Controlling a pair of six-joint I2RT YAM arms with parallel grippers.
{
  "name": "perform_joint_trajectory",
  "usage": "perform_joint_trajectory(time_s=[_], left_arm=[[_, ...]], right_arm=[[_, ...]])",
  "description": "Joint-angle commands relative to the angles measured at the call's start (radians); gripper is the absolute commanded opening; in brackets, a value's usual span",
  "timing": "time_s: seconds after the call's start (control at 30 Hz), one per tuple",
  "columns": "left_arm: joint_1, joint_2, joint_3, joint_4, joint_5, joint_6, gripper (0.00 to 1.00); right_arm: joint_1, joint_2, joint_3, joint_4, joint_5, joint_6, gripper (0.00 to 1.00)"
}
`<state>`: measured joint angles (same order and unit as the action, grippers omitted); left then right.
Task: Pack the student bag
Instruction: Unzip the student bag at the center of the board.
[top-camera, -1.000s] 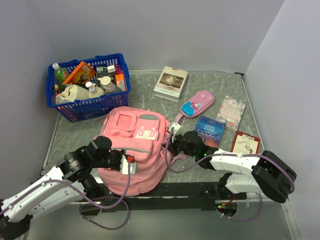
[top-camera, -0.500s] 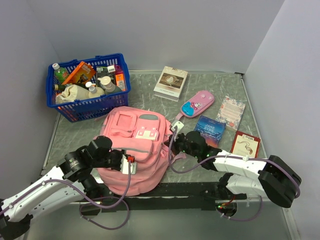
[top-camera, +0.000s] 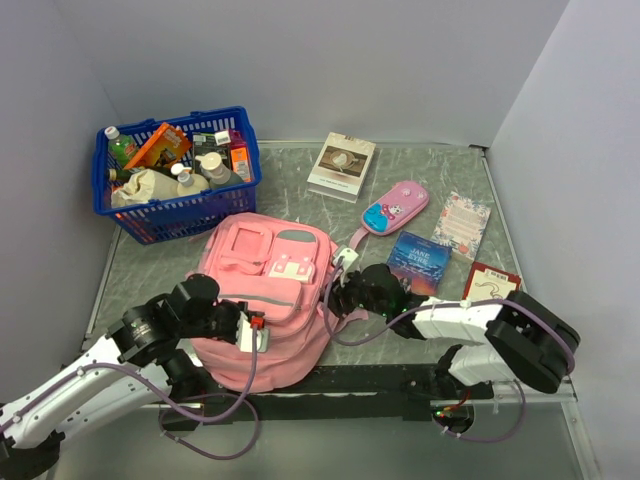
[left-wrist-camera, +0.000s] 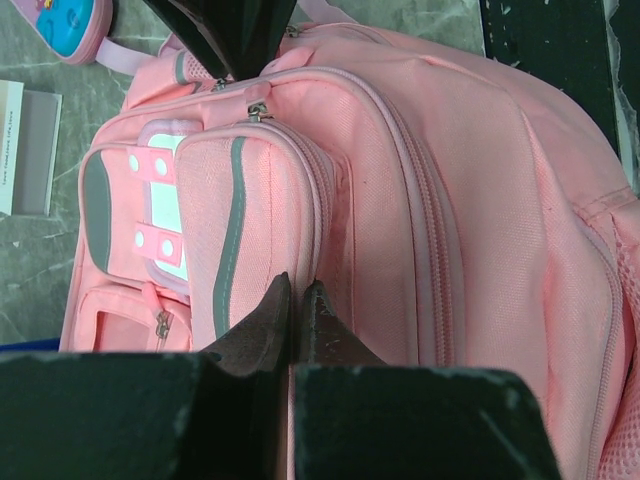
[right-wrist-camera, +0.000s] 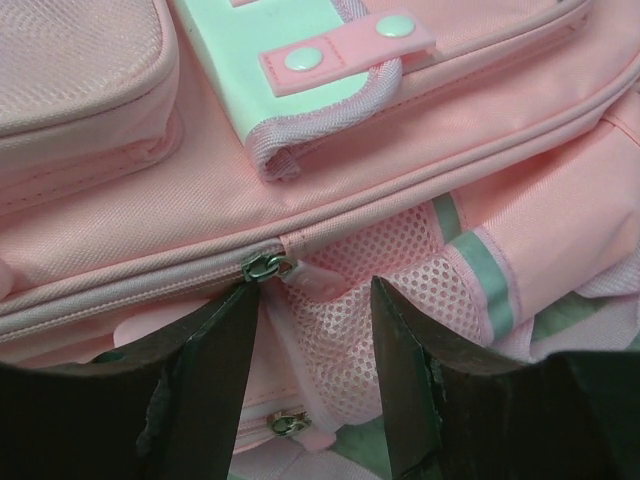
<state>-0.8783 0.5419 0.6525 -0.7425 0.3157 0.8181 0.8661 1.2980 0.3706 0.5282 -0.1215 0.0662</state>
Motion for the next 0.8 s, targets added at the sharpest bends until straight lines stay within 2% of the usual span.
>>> perform_joint_trajectory(time_s=[0.0,0.13,0.23,0.27,0.33,0.37,0.57,0.77], left_arm=[[0.015,-0.011,0.082,0.028,-0.122,0.042,0.01],[0.016,0.001,0.088,0.023,-0.141,0.033,0.01],[0.016,0.009,0.090,0.019,-0.141,0.026,0.01],[0.015,0.012,0.088,0.019,-0.145,0.024,0.01],[0.016,0.013,0.082,0.020,-0.147,0.027,0.01],[0.016,0.018,0.082,0.023,-0.147,0.030,0.01],[0.016,0.044,0.065,0.031,-0.133,0.039,0.01],[0.016,0.079,0.044,0.074,-0.127,0.032,0.01]], right_arm=[[0.004,0.070,0.022,0.116,-0.026,0.004,0.56],[0.011,0.136,0.068,0.139,-0.076,0.004,0.50],[0.016,0.120,0.048,0.159,-0.081,0.012,0.37],[0.016,0.109,0.038,0.165,-0.078,0.018,0.29],[0.017,0.071,0.013,0.164,-0.058,0.023,0.19],[0.019,0.057,0.007,0.150,-0.049,0.024,0.10],[0.016,-0.065,-0.015,0.052,-0.015,0.026,0.04],[0.020,-0.172,-0.016,-0.069,-0.004,0.038,0.01]])
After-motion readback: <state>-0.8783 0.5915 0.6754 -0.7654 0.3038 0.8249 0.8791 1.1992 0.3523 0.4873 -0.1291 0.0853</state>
